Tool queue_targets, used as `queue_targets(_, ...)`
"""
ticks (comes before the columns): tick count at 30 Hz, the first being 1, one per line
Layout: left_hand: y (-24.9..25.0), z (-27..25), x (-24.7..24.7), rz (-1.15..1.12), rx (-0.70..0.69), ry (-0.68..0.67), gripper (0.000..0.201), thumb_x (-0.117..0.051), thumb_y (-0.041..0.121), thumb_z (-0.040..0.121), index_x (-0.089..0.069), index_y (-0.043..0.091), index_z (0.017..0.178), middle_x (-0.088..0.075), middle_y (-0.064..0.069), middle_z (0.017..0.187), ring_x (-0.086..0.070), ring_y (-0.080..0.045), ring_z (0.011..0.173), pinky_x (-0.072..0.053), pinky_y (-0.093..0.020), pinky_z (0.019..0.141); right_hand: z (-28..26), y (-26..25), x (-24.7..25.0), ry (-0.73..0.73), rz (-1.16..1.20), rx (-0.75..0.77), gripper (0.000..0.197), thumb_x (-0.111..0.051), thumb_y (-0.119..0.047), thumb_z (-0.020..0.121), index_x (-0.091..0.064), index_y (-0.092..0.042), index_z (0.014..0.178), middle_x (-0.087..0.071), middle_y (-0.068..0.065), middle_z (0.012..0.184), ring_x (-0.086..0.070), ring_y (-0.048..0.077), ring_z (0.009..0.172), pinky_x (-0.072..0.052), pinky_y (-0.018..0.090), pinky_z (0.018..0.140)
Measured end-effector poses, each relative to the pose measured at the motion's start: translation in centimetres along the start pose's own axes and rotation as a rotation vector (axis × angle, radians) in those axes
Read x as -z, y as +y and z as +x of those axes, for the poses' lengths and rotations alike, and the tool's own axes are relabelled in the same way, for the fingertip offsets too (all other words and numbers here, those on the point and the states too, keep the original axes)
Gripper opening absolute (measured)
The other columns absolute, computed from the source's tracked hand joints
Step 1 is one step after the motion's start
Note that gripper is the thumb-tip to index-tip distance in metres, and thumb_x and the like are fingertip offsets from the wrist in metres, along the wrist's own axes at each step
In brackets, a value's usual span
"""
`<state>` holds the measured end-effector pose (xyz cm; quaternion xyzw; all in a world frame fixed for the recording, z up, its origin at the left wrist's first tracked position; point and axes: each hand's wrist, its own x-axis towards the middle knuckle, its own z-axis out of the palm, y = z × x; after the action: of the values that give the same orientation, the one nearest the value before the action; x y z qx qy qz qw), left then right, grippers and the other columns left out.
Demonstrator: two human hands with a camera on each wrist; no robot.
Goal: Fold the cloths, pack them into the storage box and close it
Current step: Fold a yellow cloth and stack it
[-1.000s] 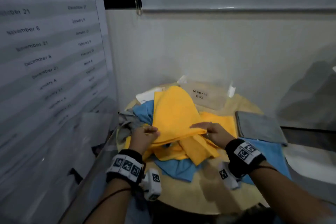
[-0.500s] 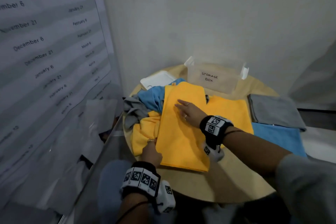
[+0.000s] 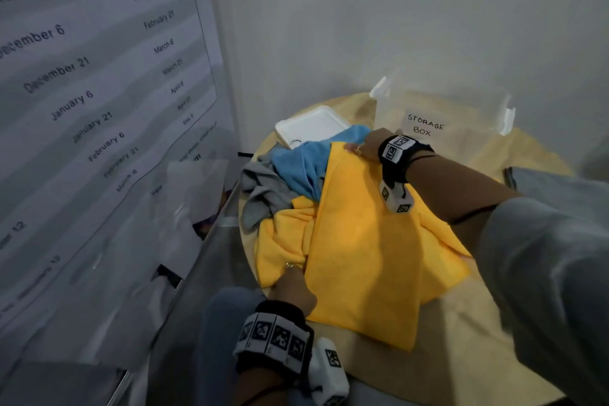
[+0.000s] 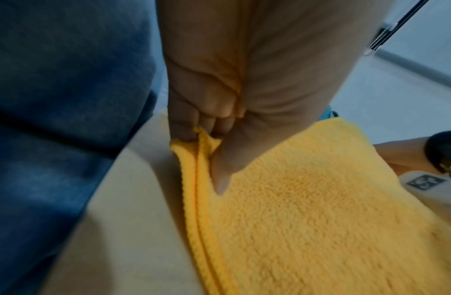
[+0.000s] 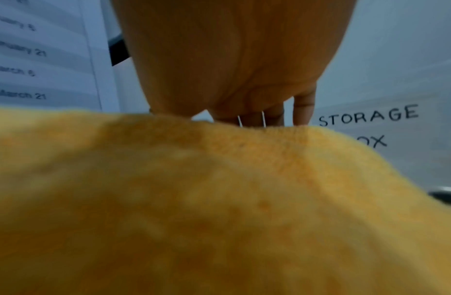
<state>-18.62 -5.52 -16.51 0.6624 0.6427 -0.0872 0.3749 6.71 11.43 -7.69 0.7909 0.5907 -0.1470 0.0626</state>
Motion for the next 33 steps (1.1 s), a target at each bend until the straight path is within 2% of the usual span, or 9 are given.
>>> queue_targets(4,0.1,0.2,-0.2,0.028,-0.009,0.015,0.032,-0.058,0.01,0.086,-0.046,0.006,0.115,-0.052,-0.014,0.12,-0.054,-0.028,0.11,-0.048,-0.033,0.087,-0.2,1.4,1.8,0.117,0.111,0.016,0.042,-0.059,-0.049,0.087,-0.063,-0.007,0.082,-0.06,0.008,0.082,-0.058,0.031,0.1,-0.041,0.034,0.079)
queue_targets(8,0.2,0.0,-0.2,0.053,-0.02,0.024,0.037,-0.057,0.013,0.09,-0.042,0.006,0.123,-0.048,-0.014,0.128,-0.05,-0.027,0.117,-0.044,-0.031,0.094,-1.2,1.8,3.3,0.232,0.263,0.063,0.026,-0.064,-0.032,0.087,-0.074,-0.013,0.1,-0.068,0.013,0.108,-0.06,0.032,0.102,-0.049,0.037,0.088)
queue_targets(12,0.0,-0.3,-0.1,0.038,-0.027,0.062,0.039,-0.062,0.016,0.087,-0.045,0.005,0.12,-0.051,-0.013,0.125,-0.052,-0.025,0.115,-0.045,-0.028,0.09,-1.6,2.1,3.4,0.346,0.499,0.09,0.019,-0.058,-0.006,0.088,-0.075,-0.007,0.098,-0.07,0.014,0.107,-0.062,0.026,0.106,-0.045,0.028,0.096)
queue_targets(14,0.0,-0.5,0.0,0.023,-0.031,0.076,0.041,-0.065,0.018,0.085,-0.046,0.006,0.119,-0.052,-0.012,0.124,-0.053,-0.025,0.114,-0.045,-0.028,0.088,-1.7,2.3,3.5,0.378,0.527,0.093,0.02,-0.057,-0.002,0.086,-0.075,-0.005,0.095,-0.071,0.015,0.103,-0.063,0.026,0.104,-0.046,0.03,0.098)
queue_targets(18,0.0,-0.8,0.5,0.017,-0.027,0.068,0.043,-0.068,0.019,0.084,-0.046,0.006,0.118,-0.053,-0.011,0.124,-0.053,-0.025,0.115,-0.045,-0.028,0.089,-2.0,2.4,3.9,0.319,0.413,0.152,0.02,-0.053,-0.005,0.09,-0.07,-0.004,0.101,-0.068,0.013,0.101,-0.059,0.027,0.095,-0.046,0.031,0.083)
queue_targets(22,0.1,-1.0,0.7,0.008,-0.016,0.047,0.045,-0.068,0.02,0.084,-0.044,0.008,0.12,-0.052,-0.01,0.125,-0.052,-0.024,0.115,-0.046,-0.029,0.092,-2.0,2.2,4.6,0.145,0.474,0.295,0.032,-0.04,0.004,0.09,-0.062,-0.016,0.1,-0.053,0.011,0.09,-0.044,0.02,0.08,-0.035,0.027,0.072)
queue_targets(26,-0.1,-0.8,0.6,0.008,-0.021,0.026,0.044,-0.067,0.021,0.084,-0.044,0.009,0.119,-0.052,-0.01,0.126,-0.052,-0.024,0.116,-0.046,-0.03,0.093,-1.6,0.8,5.1,0.151,0.517,0.353,0.049,-0.028,0.012,0.083,-0.069,-0.008,0.102,-0.05,0.003,0.071,-0.037,0.019,0.063,-0.033,0.023,0.059)
queue_targets(30,-0.2,-0.9,0.5,0.03,-0.042,0.017,0.026,-0.065,0.02,0.085,-0.04,0.022,0.094,-0.052,-0.009,0.126,-0.052,-0.023,0.116,-0.046,-0.028,0.092,-0.6,-1.5,4.3,0.154,0.528,0.337,0.05,-0.029,0.014,0.086,-0.069,-0.01,0.106,-0.045,-0.013,0.068,-0.034,0.007,0.056,-0.03,0.008,0.045)
queue_targets(33,-0.2,-1.1,0.5,0.034,-0.039,0.018,0.03,-0.065,0.021,0.084,-0.036,0.028,0.08,-0.053,-0.008,0.125,-0.053,-0.023,0.115,-0.046,-0.029,0.092,1.3,-2.5,2.4,0.077,0.517,0.309,0.045,-0.034,0.009,0.09,-0.069,-0.011,0.109,-0.058,-0.004,0.081,-0.041,0.01,0.061,-0.033,0.012,0.051)
